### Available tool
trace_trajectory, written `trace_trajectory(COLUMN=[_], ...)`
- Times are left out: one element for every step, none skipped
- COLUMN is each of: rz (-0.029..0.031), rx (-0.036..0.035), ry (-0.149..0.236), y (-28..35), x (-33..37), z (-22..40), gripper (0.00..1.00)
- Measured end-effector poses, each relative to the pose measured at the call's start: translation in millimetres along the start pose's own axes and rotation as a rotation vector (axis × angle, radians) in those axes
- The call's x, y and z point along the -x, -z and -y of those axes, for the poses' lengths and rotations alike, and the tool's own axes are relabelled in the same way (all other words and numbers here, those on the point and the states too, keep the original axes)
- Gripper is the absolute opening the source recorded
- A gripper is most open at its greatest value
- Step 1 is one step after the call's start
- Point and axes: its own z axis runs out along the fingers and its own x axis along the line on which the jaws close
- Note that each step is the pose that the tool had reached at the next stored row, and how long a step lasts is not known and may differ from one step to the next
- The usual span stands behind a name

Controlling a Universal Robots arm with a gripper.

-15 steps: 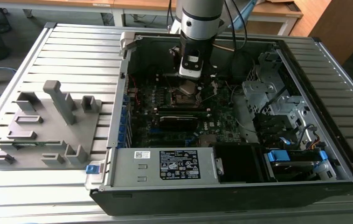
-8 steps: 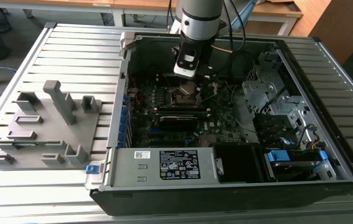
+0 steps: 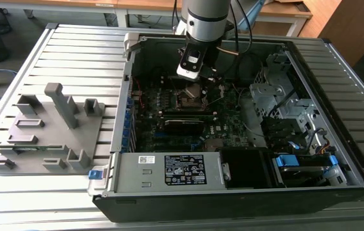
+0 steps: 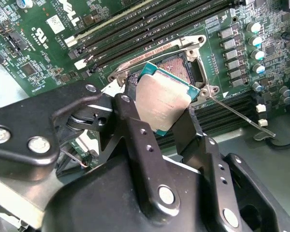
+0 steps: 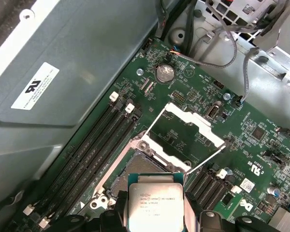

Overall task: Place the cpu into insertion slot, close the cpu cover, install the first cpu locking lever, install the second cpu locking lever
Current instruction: 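Place the cpu into insertion slot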

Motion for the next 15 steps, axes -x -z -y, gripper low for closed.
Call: trace_trajectory(rz=[0.0, 0.0, 0.0, 0.0, 0.0, 0.0, 0.0, 0.0, 0.0, 0.0, 0.0001, 0.0002, 0.0005, 0.0007, 0.0011], rx=[0.0, 0.0001, 0.0, 0.0, 0.0, 0.0, 0.0, 0.0, 0.0, 0.0, 0.0, 0.0001, 0.0, 0.0001, 0.0001], ry=[0.0, 0.0, 0.0, 0.0, 0.0, 0.0, 0.0, 0.0, 0.0, -0.001, -0.002, -0.005, -0.01, -0.016, -0.024], y=[0.0, 0.0, 0.0, 0.0, 0.0, 0.0, 0.0, 0.0, 0.0, 0.0, 0.0, 0.0, 0.0, 0.0, 0.0], x=[0.0, 0.0, 0.0, 0.0, 0.0, 0.0, 0.0, 0.0, 0.0, 0.0, 0.0, 0.0, 0.0, 0.0, 0.0], z=[0.0, 0.0, 0.0, 0.0, 0.0, 0.0, 0.0, 0.0, 0.0, 0.0, 0.0, 0.0, 0.0, 0.0, 0.0], gripper=[0.54, 0.54, 0.54, 0.54, 0.54, 0.54, 0.54, 0.54, 0.54, 0.54, 0.54, 0.54, 0.54, 0.54, 0.54])
